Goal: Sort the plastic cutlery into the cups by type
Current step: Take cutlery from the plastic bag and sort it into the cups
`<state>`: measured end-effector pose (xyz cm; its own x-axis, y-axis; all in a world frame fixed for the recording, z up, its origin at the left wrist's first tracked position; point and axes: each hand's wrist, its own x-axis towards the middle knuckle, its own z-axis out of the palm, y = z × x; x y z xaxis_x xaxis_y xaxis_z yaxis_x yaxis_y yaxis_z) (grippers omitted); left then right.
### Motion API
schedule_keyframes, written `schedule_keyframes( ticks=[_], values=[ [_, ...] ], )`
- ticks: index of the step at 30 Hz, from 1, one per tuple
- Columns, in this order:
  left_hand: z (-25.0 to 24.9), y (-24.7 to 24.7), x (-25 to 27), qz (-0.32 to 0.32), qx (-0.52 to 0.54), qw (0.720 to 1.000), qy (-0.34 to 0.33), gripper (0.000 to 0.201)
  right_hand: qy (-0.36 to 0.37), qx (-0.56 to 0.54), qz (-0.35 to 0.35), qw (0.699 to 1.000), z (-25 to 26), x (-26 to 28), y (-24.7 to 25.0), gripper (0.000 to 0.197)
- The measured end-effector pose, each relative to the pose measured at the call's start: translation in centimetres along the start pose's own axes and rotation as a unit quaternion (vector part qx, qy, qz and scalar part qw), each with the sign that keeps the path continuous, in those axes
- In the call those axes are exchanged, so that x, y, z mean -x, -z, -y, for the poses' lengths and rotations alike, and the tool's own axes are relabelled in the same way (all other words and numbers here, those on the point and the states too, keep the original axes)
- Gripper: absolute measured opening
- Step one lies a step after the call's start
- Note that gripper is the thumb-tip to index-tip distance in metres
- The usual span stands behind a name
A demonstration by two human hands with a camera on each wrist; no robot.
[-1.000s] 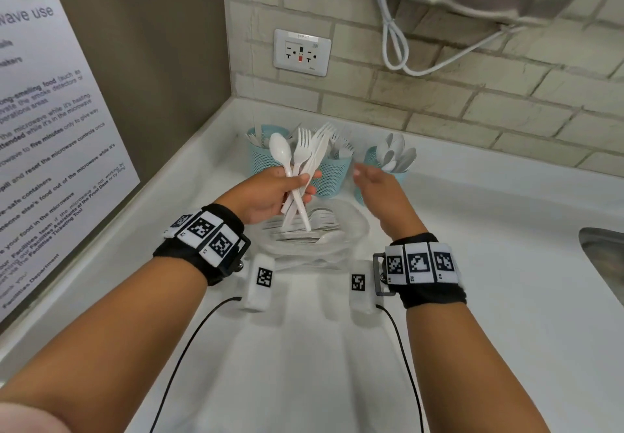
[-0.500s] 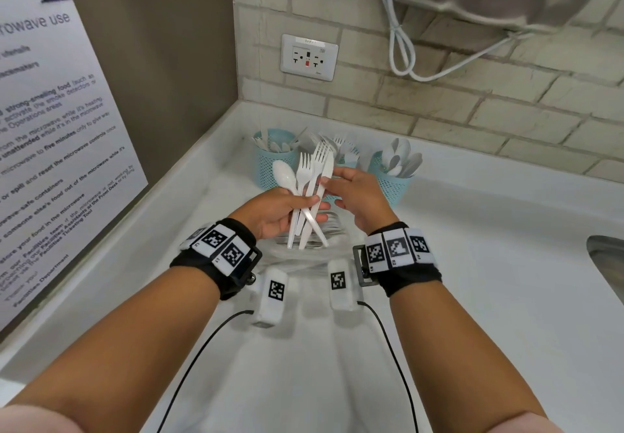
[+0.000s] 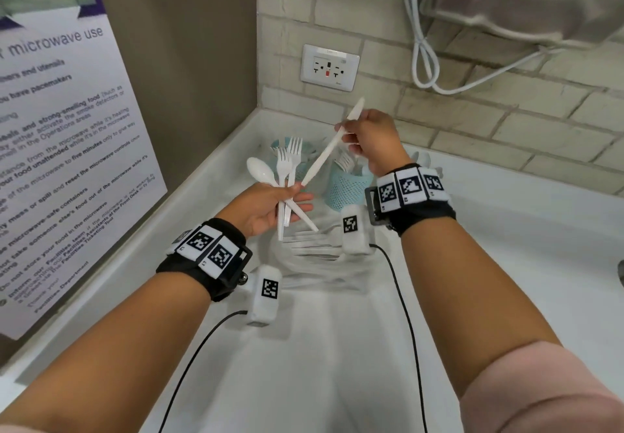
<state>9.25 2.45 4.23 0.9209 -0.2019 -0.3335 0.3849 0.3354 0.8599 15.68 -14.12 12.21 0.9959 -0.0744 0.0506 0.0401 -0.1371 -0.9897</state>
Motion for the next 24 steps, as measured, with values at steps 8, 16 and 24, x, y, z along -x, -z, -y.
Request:
schedule_keyframes(
  ticks=[8,16,24],
  values=[
    [0.2,0.5,-0.6,-0.061,-0.003,0.998,-0.021,0.022,0.181,0.143,-0.117,0.966,-0.3,-3.3,-3.7,0.04],
    [0.5,1.0,-0.6,-0.051,0.022,0.998,0.0,0.039,0.184,0.525,0.082,0.827,-4.7,-3.9,-5.7,0.043],
    [0.3,1.0,-0.1,-0.005,0.042,0.999,0.007,0.05,0.136,0.441,0.051,0.886,-3.8,-3.8,-5.1,0.043]
  ],
)
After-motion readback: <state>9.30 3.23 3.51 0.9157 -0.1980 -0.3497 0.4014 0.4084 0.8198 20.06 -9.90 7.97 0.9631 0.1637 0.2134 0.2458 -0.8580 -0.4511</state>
